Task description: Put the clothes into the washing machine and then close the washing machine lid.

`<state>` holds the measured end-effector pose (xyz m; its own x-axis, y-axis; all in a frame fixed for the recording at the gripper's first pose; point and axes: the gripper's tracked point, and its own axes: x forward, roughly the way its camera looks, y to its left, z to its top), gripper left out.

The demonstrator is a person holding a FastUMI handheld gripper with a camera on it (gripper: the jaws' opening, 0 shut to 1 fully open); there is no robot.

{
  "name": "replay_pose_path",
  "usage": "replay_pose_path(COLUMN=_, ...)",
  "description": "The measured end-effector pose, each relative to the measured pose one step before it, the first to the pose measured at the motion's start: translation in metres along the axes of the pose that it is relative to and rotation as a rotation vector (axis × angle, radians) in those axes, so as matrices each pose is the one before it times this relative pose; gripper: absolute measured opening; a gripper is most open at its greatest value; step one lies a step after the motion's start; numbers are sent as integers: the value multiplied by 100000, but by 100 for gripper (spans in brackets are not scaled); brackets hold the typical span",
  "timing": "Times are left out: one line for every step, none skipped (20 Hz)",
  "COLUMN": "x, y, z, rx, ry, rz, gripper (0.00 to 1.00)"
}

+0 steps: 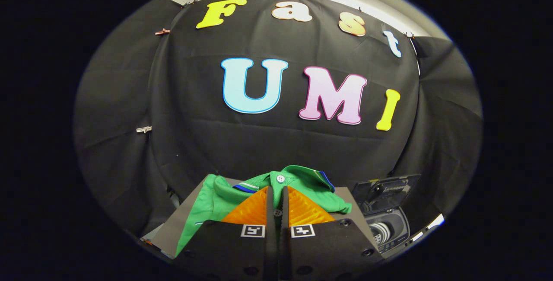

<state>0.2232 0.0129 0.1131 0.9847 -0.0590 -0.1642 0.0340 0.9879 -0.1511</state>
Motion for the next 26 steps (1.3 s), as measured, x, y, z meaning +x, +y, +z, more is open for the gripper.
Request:
replay_pose_path(x=345, y=-138, z=8, rx=-1248, ry=1069, rz=-2167, gripper=7)
replay_pose_path(x=130, y=27, z=-935, rx=733, ry=2014, rz=167, gripper=7)
replay_pose_path(x=451, y=263, z=-944, rx=1477, ry=4124, rz=128, gripper=7)
replay_pose_path(x=612, y=127, z=-1120, rx=572, ry=3291, rz=-11, gripper=7)
replay_pose_path(x=248, y=-193, z=-1480, rx=-321, ry=4346, rz=-903, gripper=7)
replay_pose_path(x=407, y=-233, z=-1057, rx=442, ry=3452, rz=-417, gripper=7)
replay_pose_path(x=281, y=248, z=-347, rx=1670, ry=1077, rz=1732, gripper=7)
replay_pose_path(x=594, y=63, z=-582, rx=1490, ry=2302, rz=-13, gripper=7)
replay_pose_path(x=68, y=21, z=-318, rx=1226, ry=1242, rz=1377, gripper=7)
replay_pose_path(x=128, y=172, z=-195, rx=779, ry=831, rz=765, gripper=7)
replay_pose_path(x=40, y=-194, z=122, rx=-413, ry=-1157, rz=-1012, gripper=7)
replay_pose_path(x=150, y=-469, z=13, rx=-668, ry=79, rz=-1915, gripper=9)
replay_pose_path(x=187, y=-10, z=-250, rx=537, ry=1257, rz=-88, gripper=21)
replay_pose_path(x=285, y=208, z=-469, rx=995, ry=1436, rz=442, gripper=27)
replay_pose_path(x=413, y=95, z=-545, rx=576, ry=1706, rz=835, gripper=46)
replay_pose_path(x=16, y=231, z=-431, rx=471, ry=1155, rz=1306, gripper=64)
replay_pose_path(x=181, y=264, z=-84, rx=95, ry=422, rz=1180, gripper=63)
replay_pose_path(x=217, y=-26, z=-156, rx=-1184, ry=718, rz=98, gripper=63)
replay_pose_path(x=26, y=-441, z=-177, rx=-1512, ry=1372, rz=-2104, gripper=63)
replay_pose_path(x=350, y=-262, z=-300, rx=-1666, ry=1803, rz=-1333, gripper=49)
replay_pose_path(x=275, y=243, z=-42, rx=-1517, ry=808, rz=409, gripper=35)
replay_pose_path(x=-75, y=-185, z=33, rx=-932, ry=-77, rz=-815, gripper=21)
replay_pose_path(x=-52, y=-116, z=125, rx=-740, ry=-700, rz=-876, gripper=21)
replay_pose_path(x=-377, y=-125, z=215, rx=-1024, ry=-1511, rz=-346, gripper=21)
replay_pose_path(x=-346, y=-12, z=822, rx=10, ry=-3859, rz=-36, gripper=20)
replay_pose_path(x=-245, y=494, z=356, rx=10, ry=-2079, rz=2664, gripper=21)
